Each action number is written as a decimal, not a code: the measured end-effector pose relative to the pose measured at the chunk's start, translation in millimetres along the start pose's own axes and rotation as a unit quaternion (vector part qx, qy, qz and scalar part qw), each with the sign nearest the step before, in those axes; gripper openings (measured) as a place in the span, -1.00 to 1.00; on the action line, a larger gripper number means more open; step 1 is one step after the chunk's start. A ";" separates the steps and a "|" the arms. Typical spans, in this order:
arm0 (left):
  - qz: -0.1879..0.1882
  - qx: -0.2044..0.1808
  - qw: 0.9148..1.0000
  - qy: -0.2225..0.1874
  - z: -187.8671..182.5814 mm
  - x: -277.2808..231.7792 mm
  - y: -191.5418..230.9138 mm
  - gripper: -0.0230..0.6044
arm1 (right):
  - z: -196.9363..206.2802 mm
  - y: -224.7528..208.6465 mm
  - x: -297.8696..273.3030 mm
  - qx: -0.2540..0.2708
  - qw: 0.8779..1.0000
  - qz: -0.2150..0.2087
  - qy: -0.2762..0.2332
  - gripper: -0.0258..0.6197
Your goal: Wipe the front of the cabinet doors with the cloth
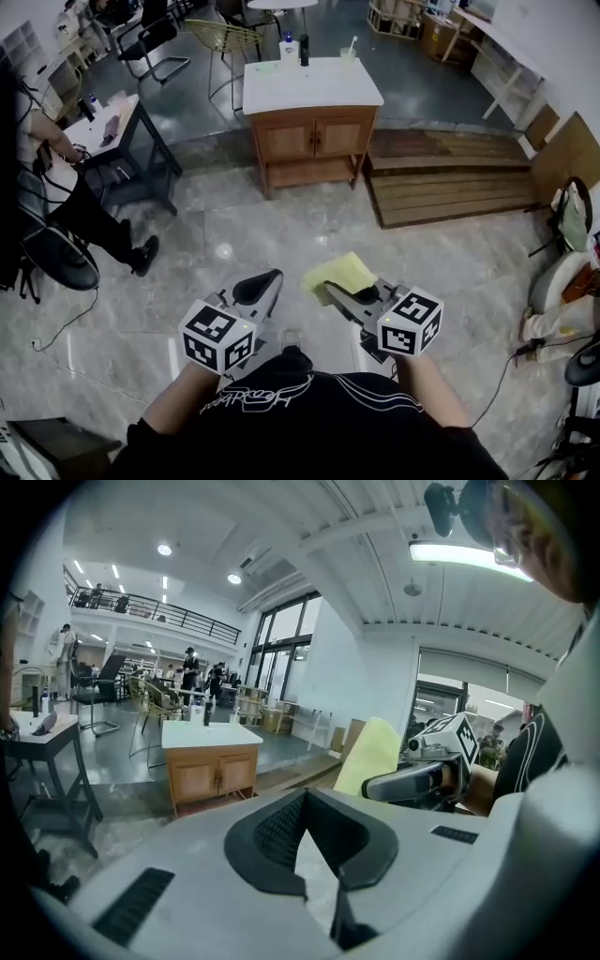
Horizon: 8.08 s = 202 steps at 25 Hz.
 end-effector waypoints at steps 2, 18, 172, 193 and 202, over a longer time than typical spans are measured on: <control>-0.005 0.010 1.000 0.003 3.1 -8.0 29.3 -0.91 | -10.7 -13.0 -23.1 -0.003 1.000 0.000 0.005 -0.79; 0.002 0.073 0.997 -0.017 16.9 -54.2 180.0 -0.91 | -77.7 -78.7 -141.7 0.014 0.997 0.050 0.054 -0.79; -0.050 0.226 0.968 0.100 246.1 -438.2 520.4 -0.91 | -127.5 -666.4 -448.3 -0.090 0.966 0.220 0.098 -0.79; -0.148 0.292 0.940 0.097 305.2 -349.4 567.9 -0.91 | -69.3 -586.0 -604.3 0.004 0.971 0.121 0.206 -0.79; -0.169 0.317 0.929 0.092 317.2 -337.8 578.4 -0.91 | -68.4 -600.1 -630.1 0.038 0.965 0.138 0.219 -0.79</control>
Point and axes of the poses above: the fingertips, and each gripper's own axes: x backward along the fingers, y to its left, z out of its underside, the point moved 2 cm from there along x, backward along the fingers, and after that the axes turned 13 degrees about -x, right-handed, at the moved point
